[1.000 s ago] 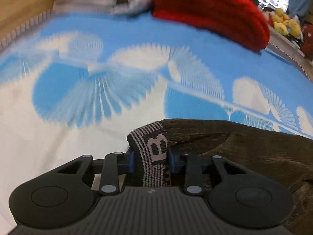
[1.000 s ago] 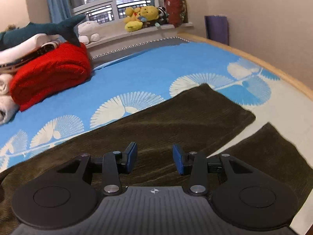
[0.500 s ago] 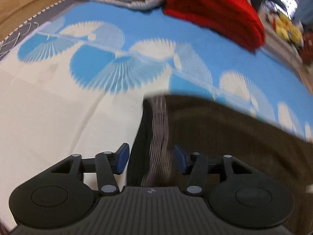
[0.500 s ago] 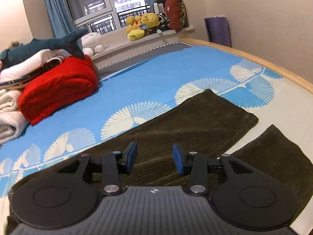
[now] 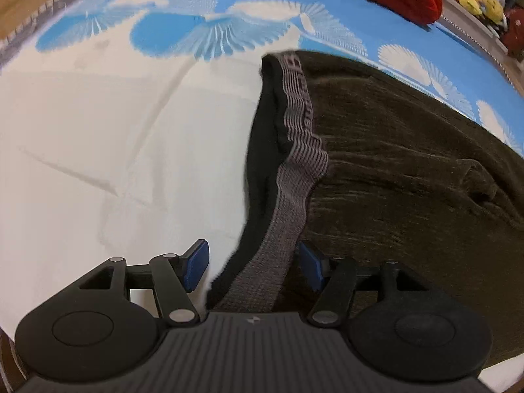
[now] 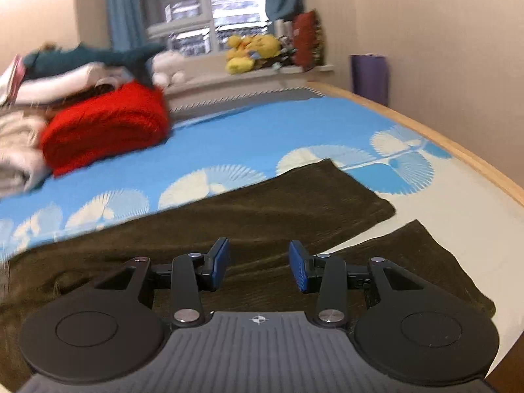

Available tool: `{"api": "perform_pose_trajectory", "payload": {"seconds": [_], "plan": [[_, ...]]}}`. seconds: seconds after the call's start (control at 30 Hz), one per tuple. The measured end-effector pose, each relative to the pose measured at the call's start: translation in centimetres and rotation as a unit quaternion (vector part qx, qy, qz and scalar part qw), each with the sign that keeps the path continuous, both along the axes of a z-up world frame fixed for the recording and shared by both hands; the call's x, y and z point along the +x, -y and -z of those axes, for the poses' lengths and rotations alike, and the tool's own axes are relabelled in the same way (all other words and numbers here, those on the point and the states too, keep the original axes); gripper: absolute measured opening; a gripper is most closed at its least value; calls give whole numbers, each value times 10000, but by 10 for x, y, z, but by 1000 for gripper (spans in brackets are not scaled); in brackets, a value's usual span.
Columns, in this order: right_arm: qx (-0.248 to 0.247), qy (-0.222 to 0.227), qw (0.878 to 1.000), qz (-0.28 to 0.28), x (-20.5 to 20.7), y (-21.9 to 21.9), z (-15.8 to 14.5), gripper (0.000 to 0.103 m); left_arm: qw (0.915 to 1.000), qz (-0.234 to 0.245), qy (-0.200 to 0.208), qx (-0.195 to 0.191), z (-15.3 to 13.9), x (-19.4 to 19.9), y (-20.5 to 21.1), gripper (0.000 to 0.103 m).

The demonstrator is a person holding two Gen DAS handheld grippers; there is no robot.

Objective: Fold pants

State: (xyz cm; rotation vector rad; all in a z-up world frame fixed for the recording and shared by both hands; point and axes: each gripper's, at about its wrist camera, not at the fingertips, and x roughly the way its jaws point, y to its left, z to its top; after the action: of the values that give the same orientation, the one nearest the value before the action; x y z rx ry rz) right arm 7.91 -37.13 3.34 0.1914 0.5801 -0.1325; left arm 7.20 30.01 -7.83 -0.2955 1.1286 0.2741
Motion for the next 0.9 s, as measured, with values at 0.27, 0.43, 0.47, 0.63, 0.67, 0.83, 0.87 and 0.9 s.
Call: {"api": "perform_pose_trajectory", "payload": {"seconds": [0.27,0.43,0.47,0.63,0.67,0.83,0.87,0.9], "plan": [[283,-484,9978,365,3,28,22,42,9980,484,-263,304,10,5,11,34],[208,-408,9986,274,0,22,22,42,9961,715,92,517,-11,-9,15,10],[175,-397,9988,243,-1,20,22,42,9968,636,134,459,-14,-12,13,10],[37,-395,9992,66,1,6,20,42,9961,707,-49,531,-19,-20,15,11],[19,-399,9992,32,1,4,20,42,9946,794,-92,658,-19,-21,19,13],[-146,-358,9992,-116,0,-2,17,42,9910,885,428,909,-40,-25,28,28],[-174,-343,9992,-140,-1,-2,17,42,9900,1035,573,773,-43,-26,32,34],[-187,-336,9991,-150,-1,-1,17,43,9885,1210,636,650,-44,-27,37,34]]}}
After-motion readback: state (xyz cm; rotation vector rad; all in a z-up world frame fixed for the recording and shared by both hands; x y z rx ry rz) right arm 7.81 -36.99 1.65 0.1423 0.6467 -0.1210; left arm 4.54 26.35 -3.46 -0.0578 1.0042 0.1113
